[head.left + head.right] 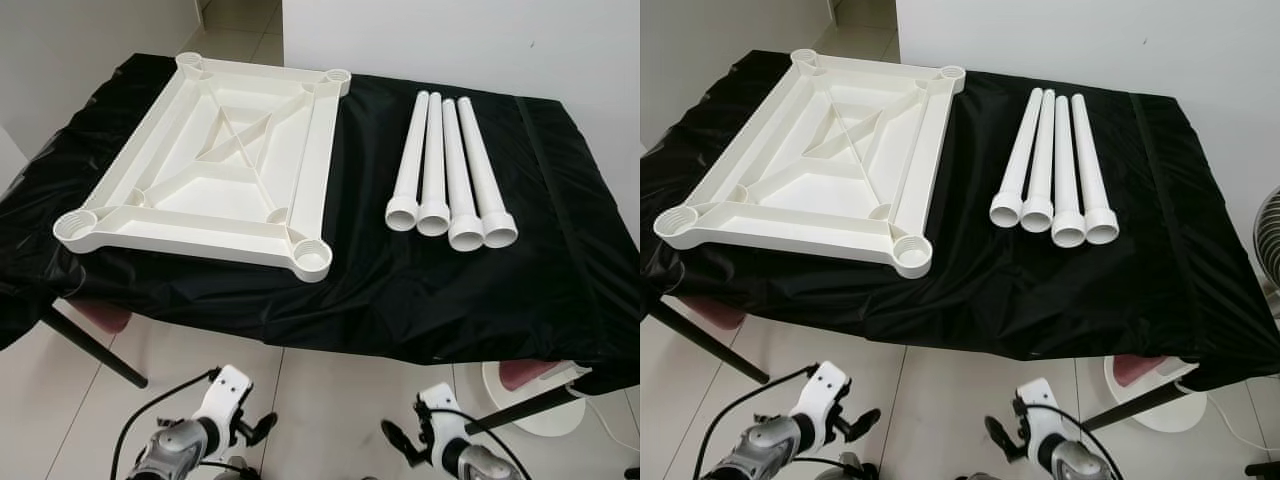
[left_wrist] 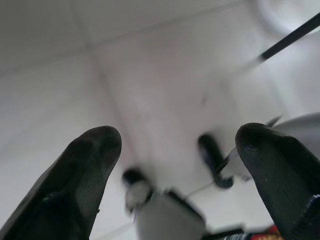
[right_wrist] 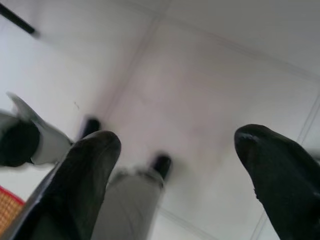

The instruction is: Building children table

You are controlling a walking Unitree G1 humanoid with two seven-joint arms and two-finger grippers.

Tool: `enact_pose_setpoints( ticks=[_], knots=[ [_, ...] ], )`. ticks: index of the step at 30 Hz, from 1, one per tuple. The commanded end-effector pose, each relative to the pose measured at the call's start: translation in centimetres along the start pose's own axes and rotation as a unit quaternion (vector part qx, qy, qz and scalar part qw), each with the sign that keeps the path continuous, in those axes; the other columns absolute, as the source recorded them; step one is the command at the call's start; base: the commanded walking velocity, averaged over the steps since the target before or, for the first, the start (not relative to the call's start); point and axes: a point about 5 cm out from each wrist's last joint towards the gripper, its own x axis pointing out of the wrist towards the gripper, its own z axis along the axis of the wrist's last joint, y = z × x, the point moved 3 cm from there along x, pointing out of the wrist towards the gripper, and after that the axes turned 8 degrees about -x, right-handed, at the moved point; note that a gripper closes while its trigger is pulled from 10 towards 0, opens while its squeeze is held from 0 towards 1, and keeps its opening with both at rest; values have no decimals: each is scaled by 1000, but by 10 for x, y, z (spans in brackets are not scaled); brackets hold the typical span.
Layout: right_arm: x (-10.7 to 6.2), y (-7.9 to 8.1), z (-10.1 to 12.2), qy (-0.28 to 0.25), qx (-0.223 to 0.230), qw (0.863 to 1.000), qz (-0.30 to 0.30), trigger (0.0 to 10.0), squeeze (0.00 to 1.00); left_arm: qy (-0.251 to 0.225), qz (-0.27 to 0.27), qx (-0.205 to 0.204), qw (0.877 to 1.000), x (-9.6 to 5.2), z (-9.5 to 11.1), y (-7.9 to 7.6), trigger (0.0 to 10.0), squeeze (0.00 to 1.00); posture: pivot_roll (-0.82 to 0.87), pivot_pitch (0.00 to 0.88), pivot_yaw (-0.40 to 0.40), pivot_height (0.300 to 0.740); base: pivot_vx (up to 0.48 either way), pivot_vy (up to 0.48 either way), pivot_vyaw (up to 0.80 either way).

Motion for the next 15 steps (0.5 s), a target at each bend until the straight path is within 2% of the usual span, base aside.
enact_pose_setpoints(
  ticks=[1,3,6,8,10,11,12,13,14,15],
  knots=[
    [-5,-3,-18,42,20,998,-34,10000,0,28,62,-29,997,-5,-18,10,10000,0,21,119,-2,740,0,0,0],
    [-7,-4,-27,66,48,994,-71,10000,0,41,109,-62,991,-9,-27,18,10000,0,17,116,-3,740,0,0,0],
    [-8,-3,-32,77,59,992,-86,10000,0,44,125,-75,988,-10,-30,19,10000,0,16,117,-3,740,0,0,0],
    [-5,-1,-25,52,81,992,-80,10000,0,12,95,-86,992,-7,-22,13,10000,0,15,124,-5,740,0,0,0],
    [-4,0,-20,35,87,993,-70,10000,0,3,86,-89,992,-6,-19,11,10000,0,18,127,-7,740,0,0,0],
    [-2,4,-12,8,81,996,-42,10000,0,-26,32,-68,997,-3,-7,1,10000,0,18,127,-7,740,0,0,0],
    [-2,4,-12,8,81,996,-42,10000,0,-26,32,-68,997,-3,-7,1,10000,0,18,127,-7,740,0,0,0],
    [-2,6,-4,-19,79,997,-9,10000,0,-52,-19,-53,997,-2,4,-7,10000,0,25,140,-10,740,0,0,0],
    [-2,8,0,-34,76,996,10,10000,0,-69,-52,-41,995,-2,11,-13,10000,0,25,144,-10,740,0,0,0],
    [-2,9,7,-58,80,994,41,10000,0,-82,-103,-47,990,-4,19,-20,10000,0,28,157,-16,740,0,0,0]
  ],
)
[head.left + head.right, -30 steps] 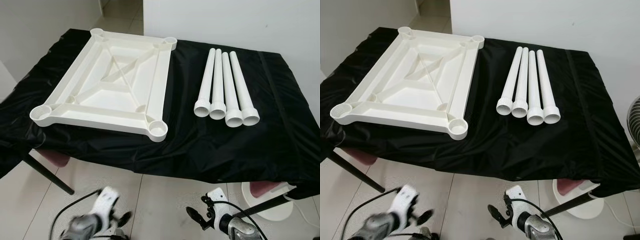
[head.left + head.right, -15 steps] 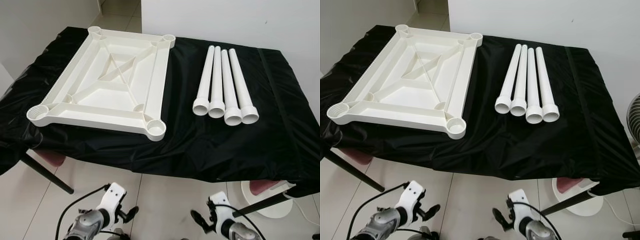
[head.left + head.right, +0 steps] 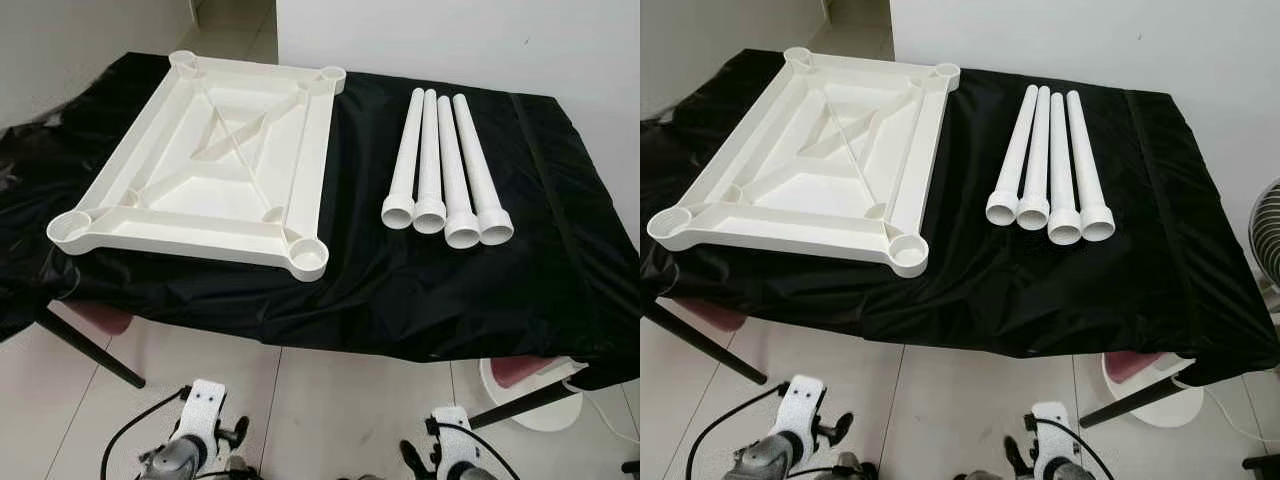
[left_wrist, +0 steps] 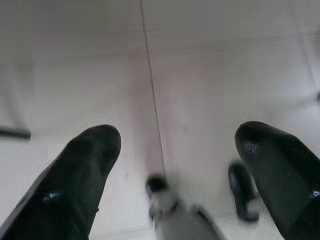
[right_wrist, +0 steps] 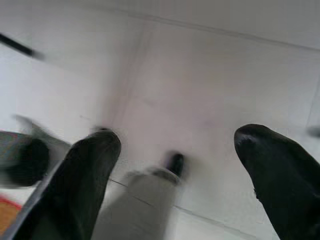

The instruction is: Building children table

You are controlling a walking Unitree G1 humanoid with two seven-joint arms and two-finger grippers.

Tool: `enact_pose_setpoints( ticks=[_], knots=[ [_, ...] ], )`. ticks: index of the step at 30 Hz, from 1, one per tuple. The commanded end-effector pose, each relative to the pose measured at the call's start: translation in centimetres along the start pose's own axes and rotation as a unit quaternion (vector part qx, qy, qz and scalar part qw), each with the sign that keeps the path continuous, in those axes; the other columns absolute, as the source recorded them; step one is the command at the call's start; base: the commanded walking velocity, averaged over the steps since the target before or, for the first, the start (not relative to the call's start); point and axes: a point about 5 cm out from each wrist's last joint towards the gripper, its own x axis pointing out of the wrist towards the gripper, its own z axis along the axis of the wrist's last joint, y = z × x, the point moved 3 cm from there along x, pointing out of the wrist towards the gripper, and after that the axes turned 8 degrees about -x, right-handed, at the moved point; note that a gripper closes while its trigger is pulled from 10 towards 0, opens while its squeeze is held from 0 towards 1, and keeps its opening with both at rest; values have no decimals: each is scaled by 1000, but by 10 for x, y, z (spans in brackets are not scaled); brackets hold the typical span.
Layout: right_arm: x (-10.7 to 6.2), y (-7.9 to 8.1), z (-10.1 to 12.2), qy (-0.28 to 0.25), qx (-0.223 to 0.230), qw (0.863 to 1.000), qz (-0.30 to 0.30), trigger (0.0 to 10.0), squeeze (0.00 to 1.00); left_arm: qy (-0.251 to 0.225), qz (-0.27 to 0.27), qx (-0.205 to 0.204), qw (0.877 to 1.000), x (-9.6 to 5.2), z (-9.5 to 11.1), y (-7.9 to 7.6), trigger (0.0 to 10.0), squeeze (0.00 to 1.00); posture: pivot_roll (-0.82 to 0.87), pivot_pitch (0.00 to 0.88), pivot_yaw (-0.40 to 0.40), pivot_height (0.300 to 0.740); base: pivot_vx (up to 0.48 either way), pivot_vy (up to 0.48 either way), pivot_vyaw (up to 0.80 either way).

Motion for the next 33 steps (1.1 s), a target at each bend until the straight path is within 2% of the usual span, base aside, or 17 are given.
enact_pose_setpoints(
  ticks=[1,2,6,10,11,12,13,14,15,20,24,26,28,29,31,32,33],
  knots=[
    [-3,5,7,-36,7,997,61,10000,0,9,-252,-5,968,-11,5,-38,10000,0,29,162,-16,740,0,0,0],
    [-3,5,7,-36,7,997,61,10000,0,9,-252,-5,968,-11,5,-38,10000,0,29,162,-16,740,0,0,0],
    [-8,7,25,-81,-9,986,143,10000,0,11,-333,10,943,-17,22,-44,10000,0,30,177,-13,740,0,0,0],
    [-11,8,29,-90,-26,981,173,10000,0,16,-351,18,936,-19,23,-46,10000,0,32,181,-14,740,0,0,0],
    [-14,9,32,-95,-38,974,201,10000,0,20,-378,23,925,-23,24,-49,10000,0,33,189,-15,740,0,0,0],
    [-20,13,36,-102,-69,962,244,10000,0,35,-420,49,905,-32,22,-54,10000,0,34,192,-15,740,0,0,0],
    [-20,13,36,-102,-69,962,244,10000,0,35,-420,49,905,-32,22,-54,10000,0,34,192,-15,740,0,0,0],
    [-26,16,39,-105,-96,950,277,10000,0,46,-450,77,889,-39,21,-57,10000,0,32,194,-14,740,0,0,0],
    [-26,16,39,-105,-96,950,277,10000,0,46,-450,77,889,-39,21,-57,10000,0,32,194,-14,740,0,0,0],
    [-46,21,58,-135,-139,910,368,10000,0,68,-504,160,846,-65,21,-64,10000,0,26,201,-18,740,0,0,0],
    [-61,26,65,-147,-156,888,407,10000,0,64,-517,176,835,-75,33,-65,10000,0,25,201,-18,740,0,0,0],
    [-61,26,65,-147,-156,888,407,10000,0,64,-517,176,835,-75,33,-65,10000,0,25,201,-18,740,0,0,0],
    [-75,27,76,-157,-171,872,431,10000,0,51,-529,200,823,-85,47,-66,10000,0,26,204,-18,740,0,0,0],
    [-75,27,76,-157,-171,872,431,10000,0,51,-529,200,823,-85,47,-66,10000,0,26,204,-18,740,0,0,0],
    [-92,30,94,-178,-185,846,466,10000,0,30,-547,211,809,-98,67,-71,10000,0,26,202,-16,740,0,0,0],
    [-92,30,94,-178,-185,846,466,10000,0,30,-547,211,809,-98,67,-71,10000,0,26,202,-16,740,0,0,0],
    [-100,31,106,-192,-186,835,481,10000,0,23,-567,215,795,-105,78,-73,10000,0,28,200,-19,740,0,0,0]
  ],
)
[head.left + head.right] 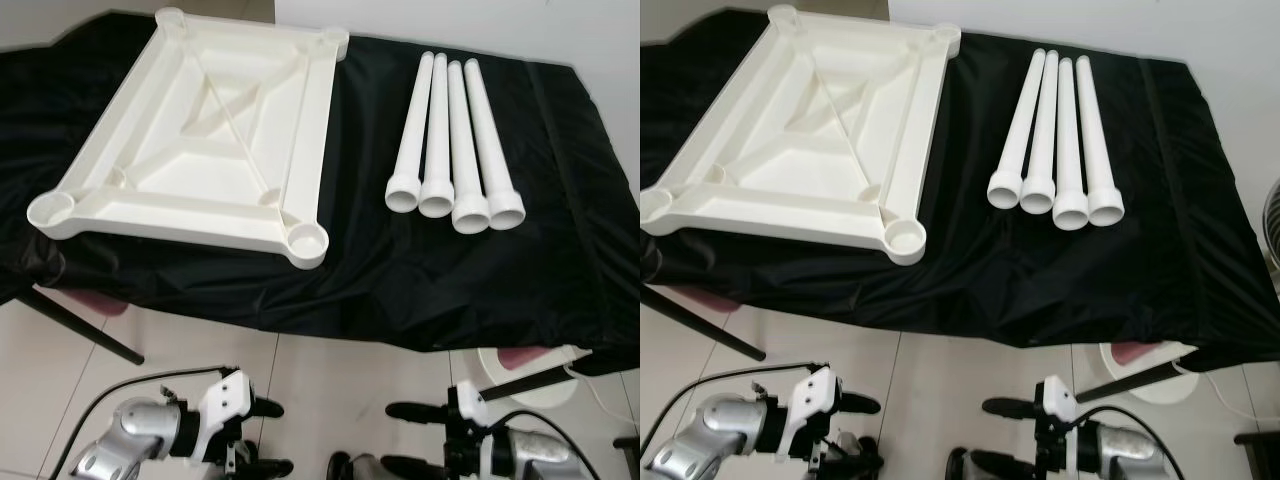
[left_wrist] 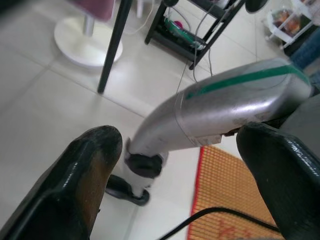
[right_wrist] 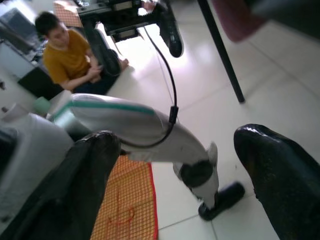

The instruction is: Building children table

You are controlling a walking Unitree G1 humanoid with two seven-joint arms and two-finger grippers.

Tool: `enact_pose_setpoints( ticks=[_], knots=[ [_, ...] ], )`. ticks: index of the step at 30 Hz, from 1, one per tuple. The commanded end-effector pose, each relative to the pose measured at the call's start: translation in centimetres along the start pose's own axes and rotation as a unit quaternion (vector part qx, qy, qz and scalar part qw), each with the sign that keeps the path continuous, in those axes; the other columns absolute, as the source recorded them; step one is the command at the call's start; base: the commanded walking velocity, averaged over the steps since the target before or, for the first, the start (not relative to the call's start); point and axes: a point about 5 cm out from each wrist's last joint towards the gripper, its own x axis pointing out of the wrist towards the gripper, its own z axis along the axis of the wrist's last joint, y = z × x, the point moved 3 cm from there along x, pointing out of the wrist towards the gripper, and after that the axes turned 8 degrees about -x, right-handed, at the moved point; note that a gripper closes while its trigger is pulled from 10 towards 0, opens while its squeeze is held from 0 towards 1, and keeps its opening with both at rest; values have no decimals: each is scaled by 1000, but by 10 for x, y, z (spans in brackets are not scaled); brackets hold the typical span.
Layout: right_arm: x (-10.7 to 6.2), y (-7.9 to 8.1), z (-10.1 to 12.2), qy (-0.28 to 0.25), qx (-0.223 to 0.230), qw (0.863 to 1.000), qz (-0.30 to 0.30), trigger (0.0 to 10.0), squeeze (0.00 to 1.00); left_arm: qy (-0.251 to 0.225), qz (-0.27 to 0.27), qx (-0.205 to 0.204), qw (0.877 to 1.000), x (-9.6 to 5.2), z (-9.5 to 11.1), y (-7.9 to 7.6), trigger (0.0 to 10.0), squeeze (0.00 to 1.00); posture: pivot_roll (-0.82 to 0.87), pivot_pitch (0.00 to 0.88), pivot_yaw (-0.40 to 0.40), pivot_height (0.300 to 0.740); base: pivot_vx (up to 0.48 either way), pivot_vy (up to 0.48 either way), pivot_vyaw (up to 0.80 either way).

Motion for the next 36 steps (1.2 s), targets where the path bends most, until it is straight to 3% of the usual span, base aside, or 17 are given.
enact_pose_setpoints(
  ticks=[1,4,5,7,10,13,15,20,21,23,25,28,30,32,34,35,36],
  knots=[
    [2,4,8,-22,5,1000,17,10000,0,-5,-47,-6,999,1,4,-11,10000,0,28,200,-19,740,0,0,0],
    [-3,-9,51,-69,-29,997,24,10000,0,-42,-80,28,996,-13,49,-10,10000,0,32,197,-17,740,0,0,0],
    [-3,-9,51,-69,-29,997,24,10000,0,-42,-80,28,996,-13,49,-10,10000,0,32,197,-17,740,0,0,0],
    [-7,-21,80,-93,-63,994,17,10000,0,-80,-69,53,993,-23,94,0,10000,0,36,192,-15,740,0,0,0],
    [-10,-37,102,-111,-97,989,-7,10000,0,-110,-39,82,990,-30,125,15,10000,0,37,187,-15,740,0,0,0],
    [-11,-43,108,-118,-105,987,-20,10000,0,-121,-26,92,988,-31,133,21,10000,0,38,186,-16,740,0,0,0],
    [-11,-62,121,-137,-122,980,-73,10000,0,-139,20,107,984,-34,145,40,10000,0,41,182,-15,740,0,0,0],
    [-10,-79,135,-155,-128,972,-123,10000,0,-166,61,86,981,-38,159,58,10000,0,40,179,-14,740,0,0,0],
    [-5,-104,154,-188,-143,947,-217,10000,0,-218,120,70,966,-41,175,79,10000,0,41,165,-8,740,0,0,0],
    [-4,-111,159,-204,-140,937,-246,10000,0,-242,148,76,956,-43,181,86,10000,0,42,157,-7,740,0,0,0],
    [0,-125,166,-226,-130,905,-335,10000,0,-306,229,73,921,-46,193,102,10000,0,39,144,-9,740,0,0,0],
    [2,-126,167,-236,-124,895,-357,10000,0,-319,253,62,911,-47,193,106,10000,0,38,138,-7,740,0,0,0],
    [4,-130,171,-248,-123,867,-413,10000,0,-337,302,49,890,-47,192,112,10000,0,39,131,-11,740,0,0,0],
    [5,-130,172,-250,-124,858,-430,10000,0,-343,319,43,882,-48,191,115,10000,0,39,126,-9,740,0,0,0],
    [3,-130,170,-258,-104,825,-492,10000,0,-369,370,39,852,-52,191,115,10000,0,42,109,-7,740,0,0,0],
    [3,-130,170,-258,-104,825,-492,10000,0,-369,370,39,852,-52,191,115,10000,0,42,109,-7,740,0,0,0],
    [1,-131,169,-260,-94,808,-520,10000,0,-381,389,38,838,-53,192,115,10000,0,43,108,-6,740,0,0,0]
  ],
)
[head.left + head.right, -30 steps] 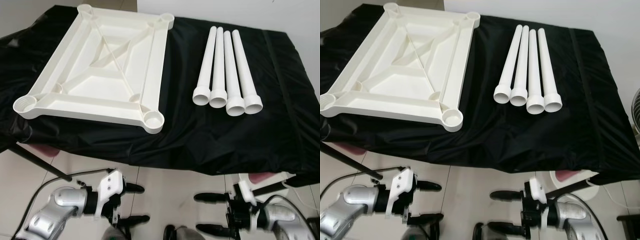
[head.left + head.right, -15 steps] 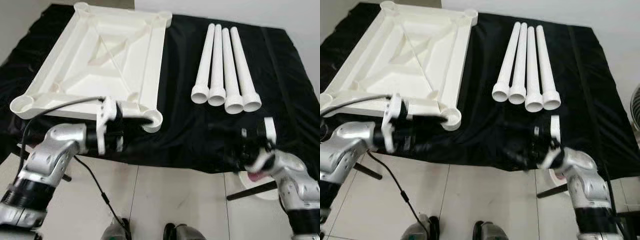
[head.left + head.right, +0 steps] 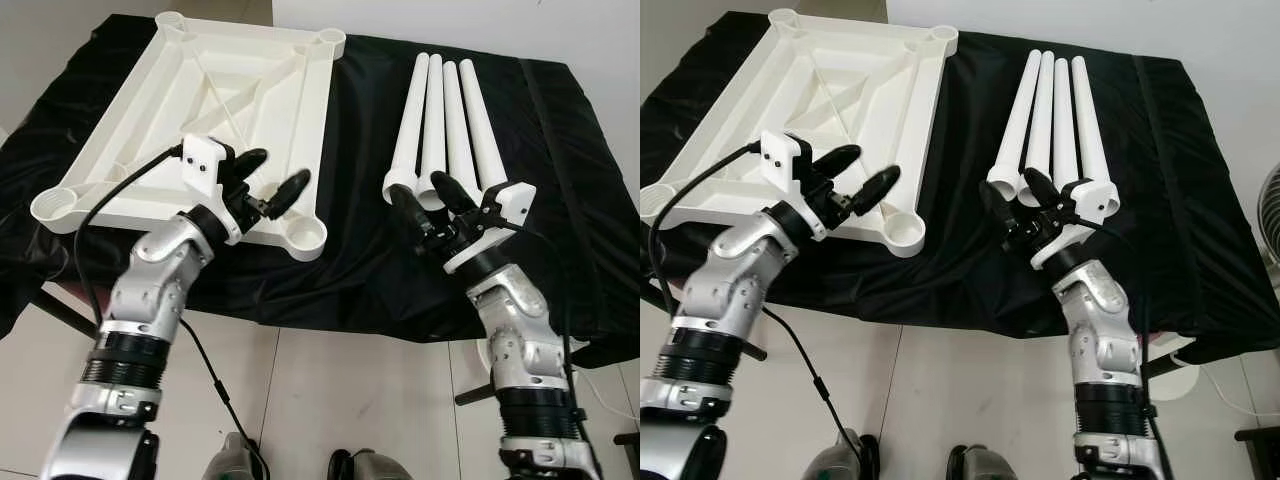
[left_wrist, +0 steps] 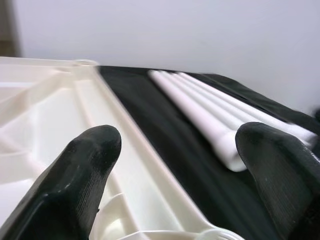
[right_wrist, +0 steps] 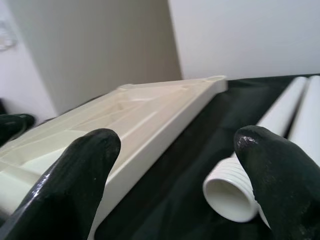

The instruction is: Building children table

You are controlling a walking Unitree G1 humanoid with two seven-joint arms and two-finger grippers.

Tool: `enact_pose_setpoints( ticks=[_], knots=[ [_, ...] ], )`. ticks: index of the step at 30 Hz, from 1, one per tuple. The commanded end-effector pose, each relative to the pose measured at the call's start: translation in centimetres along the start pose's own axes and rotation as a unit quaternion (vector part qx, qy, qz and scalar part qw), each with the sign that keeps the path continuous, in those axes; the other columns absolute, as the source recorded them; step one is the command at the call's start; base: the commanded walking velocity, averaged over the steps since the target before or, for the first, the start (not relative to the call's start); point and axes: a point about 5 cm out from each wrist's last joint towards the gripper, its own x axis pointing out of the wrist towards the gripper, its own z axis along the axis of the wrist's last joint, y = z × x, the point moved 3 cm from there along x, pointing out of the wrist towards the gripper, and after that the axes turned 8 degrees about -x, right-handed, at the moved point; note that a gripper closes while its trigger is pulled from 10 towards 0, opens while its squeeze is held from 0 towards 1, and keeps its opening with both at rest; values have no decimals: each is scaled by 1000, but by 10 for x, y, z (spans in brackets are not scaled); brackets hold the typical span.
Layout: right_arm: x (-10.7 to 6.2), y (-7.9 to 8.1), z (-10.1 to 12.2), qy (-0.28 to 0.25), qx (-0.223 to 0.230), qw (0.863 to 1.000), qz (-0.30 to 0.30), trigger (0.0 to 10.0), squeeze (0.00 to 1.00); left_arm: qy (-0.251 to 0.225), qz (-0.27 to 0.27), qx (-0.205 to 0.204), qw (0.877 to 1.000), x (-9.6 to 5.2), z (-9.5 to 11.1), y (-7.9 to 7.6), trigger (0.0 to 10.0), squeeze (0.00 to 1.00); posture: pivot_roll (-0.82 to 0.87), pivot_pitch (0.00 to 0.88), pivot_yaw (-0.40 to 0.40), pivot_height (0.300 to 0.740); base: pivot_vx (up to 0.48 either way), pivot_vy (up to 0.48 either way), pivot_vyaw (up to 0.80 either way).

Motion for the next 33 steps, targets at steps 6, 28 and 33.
enact_pose_setpoints(
  ticks=[6,28,33],
  knots=[
    [-13,-8,11,-8,-70,987,-144,10000,0,-56,138,0,989,-17,-3,4,10000,0,45,106,0,740,0,0,0],
    [-25,-12,12,12,-138,973,-186,10000,0,-45,158,10,986,-28,-10,-2,10000,0,47,78,-42,740,0,0,0],
    [-23,-12,12,11,-143,972,-187,10000,0,-39,173,32,984,-21,-13,0,10000,0,52,72,-20,740,0,0,0]
  ],
)
